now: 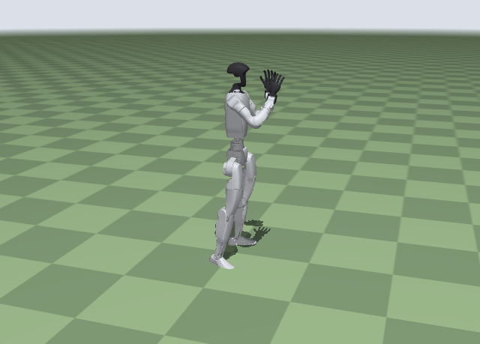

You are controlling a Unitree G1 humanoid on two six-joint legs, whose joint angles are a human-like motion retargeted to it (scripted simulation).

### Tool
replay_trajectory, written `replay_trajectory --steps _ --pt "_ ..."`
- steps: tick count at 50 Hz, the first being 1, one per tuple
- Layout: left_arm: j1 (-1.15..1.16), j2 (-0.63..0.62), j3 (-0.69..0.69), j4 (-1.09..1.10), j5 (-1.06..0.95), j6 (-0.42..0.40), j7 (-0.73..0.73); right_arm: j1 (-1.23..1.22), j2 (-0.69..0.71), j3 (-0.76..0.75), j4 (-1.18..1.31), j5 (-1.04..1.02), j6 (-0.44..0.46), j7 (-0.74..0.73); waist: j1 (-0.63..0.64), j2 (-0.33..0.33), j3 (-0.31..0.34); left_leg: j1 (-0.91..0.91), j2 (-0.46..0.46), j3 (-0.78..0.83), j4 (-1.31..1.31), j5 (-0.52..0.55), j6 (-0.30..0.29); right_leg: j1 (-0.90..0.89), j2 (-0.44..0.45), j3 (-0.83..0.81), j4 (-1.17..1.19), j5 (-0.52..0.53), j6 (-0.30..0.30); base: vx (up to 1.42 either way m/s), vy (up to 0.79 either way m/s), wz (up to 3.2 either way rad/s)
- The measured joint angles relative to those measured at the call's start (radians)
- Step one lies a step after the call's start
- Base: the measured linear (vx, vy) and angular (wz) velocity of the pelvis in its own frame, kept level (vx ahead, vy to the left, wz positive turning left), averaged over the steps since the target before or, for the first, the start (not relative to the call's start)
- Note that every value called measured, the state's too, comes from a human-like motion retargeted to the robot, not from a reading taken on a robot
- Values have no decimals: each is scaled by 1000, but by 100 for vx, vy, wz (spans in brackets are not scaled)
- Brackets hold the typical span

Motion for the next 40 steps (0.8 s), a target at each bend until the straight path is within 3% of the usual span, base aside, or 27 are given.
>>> replay_trajectory --steps 3,7,15,23,28,36,40 --pt "-15 46 67 -63 50 5 24 1 21 14 106 18 -8 37 48 -16 -4 -2 -5 -17 4 -5 -3 10 -7 -17 2 -4 0 4 4 30" --pt "55 91 111 -44 47 7 37 -53 68 33 19 11 -38 24 89 -30 -6 -9 -11 -42 5 -6 -8 23 -15 -44 0 -7 -6 3 4 33" --pt "222 69 50 93 -257 18 -73 -272 169 55 -112 -119 -6 -9 149 -59 -6 -28 -23 -80 -8 4 -12 24 -26 -83 1 -7 -21 1 4 26" --pt "90 159 134 -170 30 4 51 -127 191 120 103 198 -8 80 211 -77 -1 -38 -33 -101 -15 6 -19 27 -35 -105 -3 0 -13 0 1 2" --pt "98 189 127 -164 44 9 75 -158 200 87 0 129 -34 76 200 -69 -1 -41 -35 -100 -26 14 -26 18 -35 -104 -3 5 -14 0 0 0" --pt "204 43 41 60 -381 56 -117 -230 196 27 -206 -103 1 29 163 -62 12 -35 -34 -59 -25 12 -9 -5 -32 -57 -5 14 -20 -2 1 -27" --pt "175 48 50 -15 -241 19 -78 -133 136 71 -94 -70 27 37 141 -61 18 -25 -31 -26 -14 1 -6 -10 -30 -24 -6 17 -12 -2 -1 -41"
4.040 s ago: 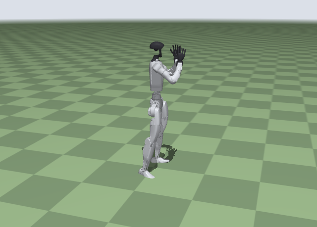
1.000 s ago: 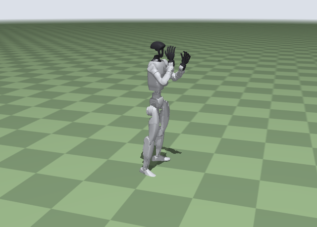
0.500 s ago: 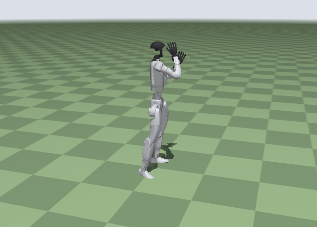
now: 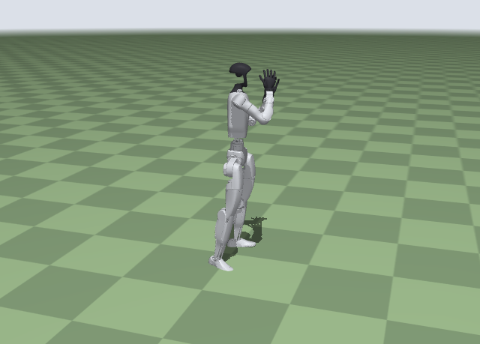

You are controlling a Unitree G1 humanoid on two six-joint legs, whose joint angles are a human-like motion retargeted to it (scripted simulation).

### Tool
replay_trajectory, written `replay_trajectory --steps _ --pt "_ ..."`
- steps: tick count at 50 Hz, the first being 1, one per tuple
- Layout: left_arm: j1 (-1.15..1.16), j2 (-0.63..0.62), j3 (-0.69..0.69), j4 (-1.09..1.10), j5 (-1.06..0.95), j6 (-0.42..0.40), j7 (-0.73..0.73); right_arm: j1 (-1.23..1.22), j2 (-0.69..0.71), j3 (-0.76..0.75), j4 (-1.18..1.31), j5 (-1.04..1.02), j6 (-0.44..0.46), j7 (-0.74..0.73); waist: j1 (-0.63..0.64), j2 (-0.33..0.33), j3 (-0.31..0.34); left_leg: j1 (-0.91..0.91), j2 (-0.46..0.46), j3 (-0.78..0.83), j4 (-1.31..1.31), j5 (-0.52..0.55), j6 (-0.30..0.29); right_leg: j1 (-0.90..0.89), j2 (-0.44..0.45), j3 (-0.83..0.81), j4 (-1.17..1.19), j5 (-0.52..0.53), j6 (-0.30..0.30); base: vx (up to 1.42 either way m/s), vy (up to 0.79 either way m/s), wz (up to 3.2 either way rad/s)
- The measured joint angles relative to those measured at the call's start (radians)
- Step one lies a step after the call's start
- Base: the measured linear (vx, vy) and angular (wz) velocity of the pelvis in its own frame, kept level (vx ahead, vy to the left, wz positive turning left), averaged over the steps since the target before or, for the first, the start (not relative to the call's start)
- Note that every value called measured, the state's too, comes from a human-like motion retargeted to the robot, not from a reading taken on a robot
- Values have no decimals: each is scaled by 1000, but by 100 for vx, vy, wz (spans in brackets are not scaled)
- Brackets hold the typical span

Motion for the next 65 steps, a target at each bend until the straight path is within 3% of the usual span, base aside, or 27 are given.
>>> replay_trajectory --steps 5,9,17,20,25,30,33,37,39,43,48,51,53,59,62,65 --pt "-138 74 18 -119 265 -5 82 64 -13 32 179 212 -29 94 -23 9 -4 10 8 35 12 -11 2 -10 8 36 3 3 12 -2 -3 -37" --pt "-160 101 13 -78 367 12 132 37 5 -8 80 194 -71 40 -46 25 -11 14 20 58 10 -9 3 -24 22 59 5 6 13 -3 -5 -30" --pt "-82 -12 -74 251 -26 44 -21 -30 1 -78 -134 34 -53 -31 -109 43 -12 27 21 80 4 -3 13 -30 26 83 7 4 12 -1 -1 -5" --pt "-101 -27 -86 199 27 13 2 32 -46 -50 -67 13 -30 -49 -132 51 -8 35 25 91 3 -2 10 -26 32 93 2 6 13 -1 -2 -14" --pt "-229 -4 -104 8 231 -14 44 138 -73 4 189 228 -23 39 -161 73 -6 46 39 119 2 0 1 -31 52 117 -4 13 13 -2 -5 -28" --pt "-299 12 -134 -2 358 2 97 151 -70 -19 128 295 -88 11 -200 101 -3 50 51 141 1 5 -1 -43 68 139 -4 18 13 -2 -5 -24" --pt "-253 -22 -152 108 292 18 101 123 -58 -66 -33 271 -117 -12 -231 115 1 50 53 149 0 8 1 -49 72 148 -4 19 13 0 0 0" --pt "-223 -103 -166 303 10 53 -10 71 -72 -128 -216 158 -92 -63 -266 128 11 54 50 155 -3 11 7 -51 70 155 -2 16 13 0 0 0" --pt "-216 -120 -177 330 -39 59 -30 67 -95 -145 -246 92 -83 -86 -281 134 12 56 51 160 -3 11 8 -51 72 160 -5 17 13 0 0 0" --pt "-264 -118 -212 241 64 17 -14 116 -170 -138 -159 26 -47 -114 -305 144 18 61 60 172 -4 14 2 -53 84 169 -8 20 13 -1 -3 -8" --pt "-412 -99 -232 108 292 7 24 185 -206 -98 74 284 -64 1 -330 158 19 64 74 183 -2 15 -7 -56 101 177 -8 21 13 -1 -3 -7" --pt "-442 -100 -241 125 384 21 82 192 -205 -109 45 313 -97 -11 -350 170 15 62 76 186 1 15 -6 -57 103 179 -9 21 13 0 0 0" --pt "-423 -123 -257 183 340 30 101 174 -193 -129 -42 275 -114 -48 -366 178 15 62 74 186 2 14 -3 -57 100 182 -8 20 13 0 0 0" --pt "-343 -206 -255 411 -84 73 -32 68 -195 -200 -271 7 -69 -141 -403 186 17 71 62 194 2 12 11 -57 88 195 -3 12 13 0 0 0" --pt "-347 -200 -262 381 -50 46 -44 81 -233 -196 -249 -72 -40 -183 -406 189 19 75 69 205 1 13 9 -60 98 203 -4 15 13 0 -5 -19" --pt "-398 -183 -279 271 107 13 -21 136 -263 -164 -106 45 -40 -162 -407 193 24 78 80 214 1 15 3 -63 112 209 -4 17 13 0 -6 -14"
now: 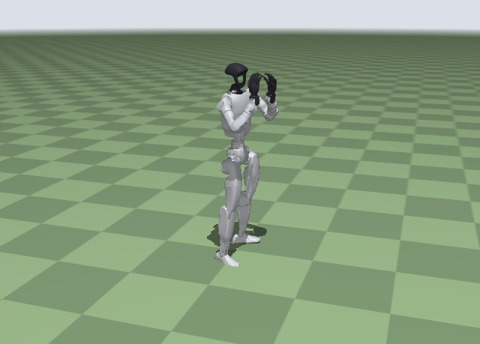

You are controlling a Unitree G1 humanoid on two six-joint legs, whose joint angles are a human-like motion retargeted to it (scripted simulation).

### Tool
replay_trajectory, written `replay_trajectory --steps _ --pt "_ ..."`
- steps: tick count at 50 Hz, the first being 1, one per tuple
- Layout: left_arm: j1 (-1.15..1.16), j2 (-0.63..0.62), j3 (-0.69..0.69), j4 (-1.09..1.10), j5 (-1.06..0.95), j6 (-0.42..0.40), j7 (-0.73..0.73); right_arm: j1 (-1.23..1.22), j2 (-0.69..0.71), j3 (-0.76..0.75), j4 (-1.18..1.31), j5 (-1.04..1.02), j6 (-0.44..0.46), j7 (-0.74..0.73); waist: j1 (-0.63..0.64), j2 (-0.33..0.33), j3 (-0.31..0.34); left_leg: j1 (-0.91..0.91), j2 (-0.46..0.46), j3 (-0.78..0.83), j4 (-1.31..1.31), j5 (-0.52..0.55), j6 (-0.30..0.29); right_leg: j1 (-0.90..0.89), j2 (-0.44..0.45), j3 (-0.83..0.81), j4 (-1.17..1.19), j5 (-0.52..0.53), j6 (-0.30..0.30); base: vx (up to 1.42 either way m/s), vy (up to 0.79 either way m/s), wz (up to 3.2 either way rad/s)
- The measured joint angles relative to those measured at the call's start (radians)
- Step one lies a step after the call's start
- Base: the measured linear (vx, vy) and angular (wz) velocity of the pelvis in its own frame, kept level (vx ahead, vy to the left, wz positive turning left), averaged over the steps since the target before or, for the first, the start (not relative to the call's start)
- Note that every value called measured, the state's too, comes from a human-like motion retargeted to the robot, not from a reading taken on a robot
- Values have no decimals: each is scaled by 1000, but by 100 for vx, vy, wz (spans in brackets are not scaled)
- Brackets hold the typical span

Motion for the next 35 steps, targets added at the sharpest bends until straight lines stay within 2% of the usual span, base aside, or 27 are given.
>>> replay_trajectory --steps 4,7,9,14,17,20,25,29,32,35 --pt "-100 35 -10 -91 214 5 40 56 -2 18 170 271 -31 125 -5 7 -3 0 11 7 2 1 -8 -2 13 3 -2 2 0 0 -1 -2" --pt "-127 45 -19 -78 290 20 74 71 2 11 127 283 -60 115 -11 15 -8 -2 13 9 2 2 -8 -4 16 5 -6 4 0 0 0 0" --pt "-119 31 -29 -17 240 27 83 56 6 -3 30 220 -72 84 -18 19 -7 -4 11 8 1 3 -6 -6 14 5 -5 3 0 0 0 0" --pt "-81 -30 -38 231 -82 50 35 -28 10 -42 -185 9 -50 17 -37 24 -6 -4 6 10 -3 5 3 -9 9 8 -5 1 0 0 0 0" --pt "-61 -17 -49 279 -101 46 54 -42 -1 -45 -200 -52 -39 -27 -46 25 -7 -1 8 19 -4 6 2 -11 14 16 -7 3 0 0 0 0" --pt "-48 19 -71 173 15 11 97 -12 -28 -34 -82 -30 -15 -61 -50 24 1 4 17 31 -6 9 -3 -15 27 24 -6 5 0 0 -6 -20" --pt "-138 71 -70 -27 257 10 66 99 -37 -33 210 274 -17 25 -37 15 5 9 41 47 -3 10 -14 -15 56 32 -13 12 0 0 -8 -15" --pt "-233 59 -59 -15 404 48 142 159 -39 -44 182 331 -56 56 -46 15 6 5 49 41 1 11 -16 -11 63 24 -18 13 0 0 -2 0" --pt "-230 13 -67 86 319 61 175 133 -27 -60 28 260 -77 61 -64 19 3 4 42 35 0 11 -14 -11 54 22 -15 9 0 1 2 2" --pt "-180 -29 -72 221 80 61 128 33 -17 -88 -117 94 -52 27 -78 18 -1 8 30 38 -2 8 -5 -12 41 29 -9 4 0 1 4 -2"
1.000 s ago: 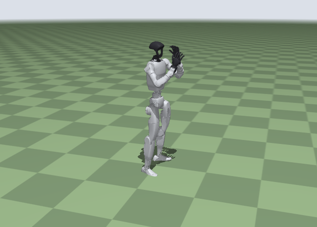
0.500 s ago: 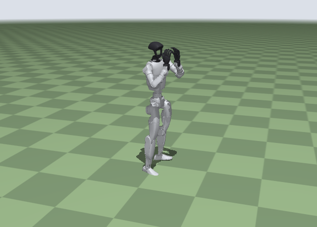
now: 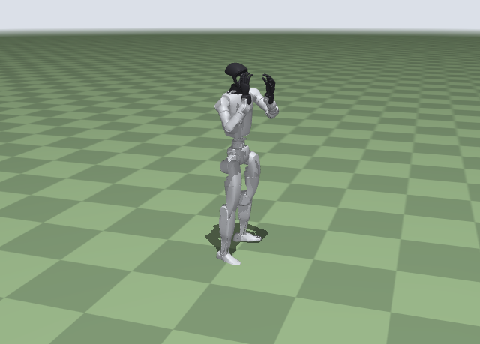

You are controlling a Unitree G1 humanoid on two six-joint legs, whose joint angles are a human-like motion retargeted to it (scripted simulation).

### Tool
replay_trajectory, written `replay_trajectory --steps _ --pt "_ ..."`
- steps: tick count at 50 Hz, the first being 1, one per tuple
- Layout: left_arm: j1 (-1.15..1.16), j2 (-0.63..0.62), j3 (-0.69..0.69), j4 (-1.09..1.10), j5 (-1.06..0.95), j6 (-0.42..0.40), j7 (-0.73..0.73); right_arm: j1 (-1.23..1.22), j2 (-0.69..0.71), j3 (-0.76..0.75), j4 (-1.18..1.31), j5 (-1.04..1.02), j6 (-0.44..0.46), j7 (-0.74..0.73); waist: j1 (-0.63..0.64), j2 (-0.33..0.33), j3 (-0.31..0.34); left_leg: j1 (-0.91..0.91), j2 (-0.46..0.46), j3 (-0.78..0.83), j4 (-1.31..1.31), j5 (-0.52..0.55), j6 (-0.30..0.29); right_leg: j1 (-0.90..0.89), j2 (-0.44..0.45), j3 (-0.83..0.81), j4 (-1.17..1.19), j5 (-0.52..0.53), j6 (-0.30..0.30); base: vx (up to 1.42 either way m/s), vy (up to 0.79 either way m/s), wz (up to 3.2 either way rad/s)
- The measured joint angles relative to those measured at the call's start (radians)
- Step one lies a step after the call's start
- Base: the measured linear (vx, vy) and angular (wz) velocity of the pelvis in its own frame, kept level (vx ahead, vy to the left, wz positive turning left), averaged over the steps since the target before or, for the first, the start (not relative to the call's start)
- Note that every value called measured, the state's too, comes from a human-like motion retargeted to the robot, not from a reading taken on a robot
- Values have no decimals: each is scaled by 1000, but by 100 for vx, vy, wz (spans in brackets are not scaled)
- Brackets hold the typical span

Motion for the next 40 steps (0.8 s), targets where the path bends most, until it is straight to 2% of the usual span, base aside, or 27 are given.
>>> replay_trajectory --steps 3,5,7,9,12,15,18,23,25,30,35,38,40 --pt "54 2 10 63 -149 7 -69 -91 -10 -31 -67 -190 47 -88 -4 -4 2 8 -4 13 -1 -2 7 -2 -2 13 2 0 0 1 0 -16" --pt "82 15 13 31 -142 -8 -80 -94 -21 -43 -59 -255 74 -135 0 -6 2 13 2 26 -2 -2 5 -3 8 24 -3 5 0 0 -5 -30" --pt "81 26 16 -62 -73 -35 -80 -57 -33 -34 13 -228 87 -162 4 -10 11 16 11 35 -2 0 -1 -4 21 29 -7 9 0 -1 -9 -24" --pt "54 31 18 -159 -1 -52 -92 -2 -32 -13 121 -98 72 -131 8 -14 15 18 22 43 -1 2 -8 -3 35 32 -11 14 0 -1 -9 -18" --pt "-9 40 17 -256 107 -58 -92 53 -10 18 270 205 22 -7 6 -18 16 19 32 50 0 3 -18 -4 48 35 -15 18 0 0 -4 -7" --pt "-50 53 16 -255 230 -37 -35 64 10 33 284 383 -21 64 -1 -17 14 20 34 54 1 3 -20 -5 51 38 -14 19 0 0 0 0" --pt "-26 50 22 -148 232 -11 2 26 17 18 154 310 -46 48 -6 -15 10 21 31 59 0 2 -17 -8 49 45 -13 19 0 0 0 0" --pt "51 -3 50 81 -126 20 -126 -113 1 -26 -42 32 -9 24 -10 -22 3 25 27 70 -2 3 -10 -9 47 56 -20 21 0 0 0 0" --pt "67 -14 55 98 -193 17 -151 -141 -26 -26 -59 -51 7 6 -6 -23 2 24 32 72 -1 4 -11 -9 53 56 -24 25 0 0 0 0" --pt "41 -9 51 -92 -79 -54 -145 -67 -55 47 147 -26 42 4 5 -43 11 23 41 67 -2 8 -19 -5 63 47 -29 29 0 0 0 0" --pt "-38 5 67 -252 171 -56 -69 5 -28 85 399 238 25 174 25 -53 10 11 39 39 1 5 -20 -3 53 22 -19 21 0 0 2 29" --pt "-15 24 76 -263 257 -44 -8 4 -3 77 333 234 -13 152 40 -54 6 -1 28 17 5 1 -14 -2 34 6 -14 15 0 0 8 37" --pt "41 27 76 -225 233 -42 9 -23 18 65 234 173 -30 113 52 -56 2 -9 18 1 8 -2 -8 0 18 -5 -13 10 0 1 10 39"
